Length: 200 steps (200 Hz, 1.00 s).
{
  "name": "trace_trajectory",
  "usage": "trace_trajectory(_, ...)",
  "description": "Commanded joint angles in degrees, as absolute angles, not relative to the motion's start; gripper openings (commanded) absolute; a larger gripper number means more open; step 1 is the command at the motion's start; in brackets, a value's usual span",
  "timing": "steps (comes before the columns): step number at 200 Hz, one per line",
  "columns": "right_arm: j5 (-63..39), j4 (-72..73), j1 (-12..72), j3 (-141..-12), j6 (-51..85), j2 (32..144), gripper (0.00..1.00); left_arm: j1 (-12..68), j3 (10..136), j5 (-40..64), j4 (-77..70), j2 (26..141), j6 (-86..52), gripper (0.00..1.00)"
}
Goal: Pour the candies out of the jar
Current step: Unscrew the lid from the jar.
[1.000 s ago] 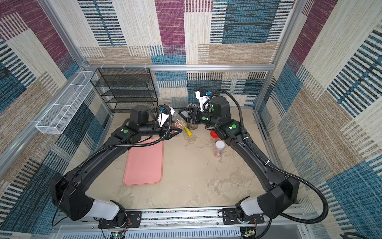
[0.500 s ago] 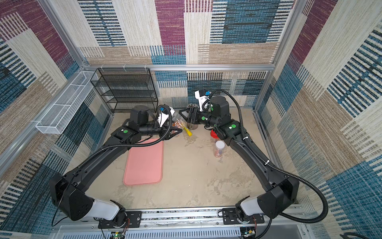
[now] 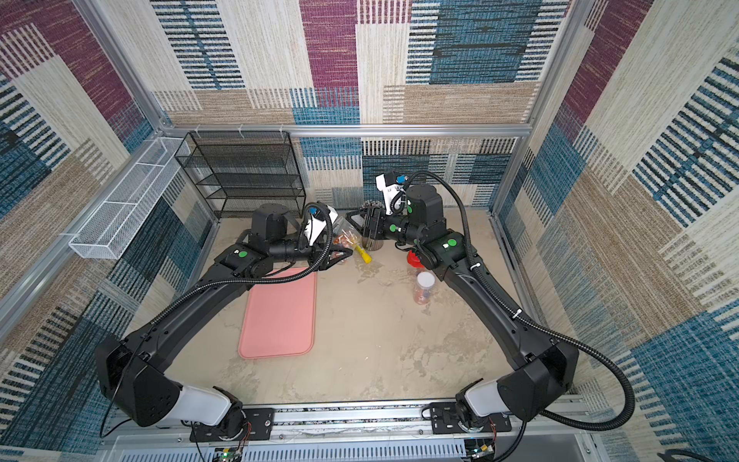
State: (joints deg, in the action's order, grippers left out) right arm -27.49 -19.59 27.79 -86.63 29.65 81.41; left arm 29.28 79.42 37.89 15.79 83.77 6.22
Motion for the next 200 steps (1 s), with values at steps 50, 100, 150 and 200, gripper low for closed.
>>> trace_trajectory(50,-32.43,-20.53,27.6,-90.09,21.48,82.1,0.54,29.22,78.76,43.08,14.97,82.88,8.26,0.0)
trace_trajectory(100,-44.38,-23.39,24.61,-90.67,10.99,81.3,0.52,28.48,84.06,56.52,19.39,83.58,9.54,0.0)
trace_trajectory(150,-54.51,-26.4,21.21,-93.0,6.2,81.39,0.51,28.48,86.4,62.3,21.09,83.45,8.96,0.0)
trace_trajectory(200,-56.42,-24.29,20.09,-93.24,7.29,81.39,0.51,28.48,86.24,61.99,22.05,84.31,9.34,0.0)
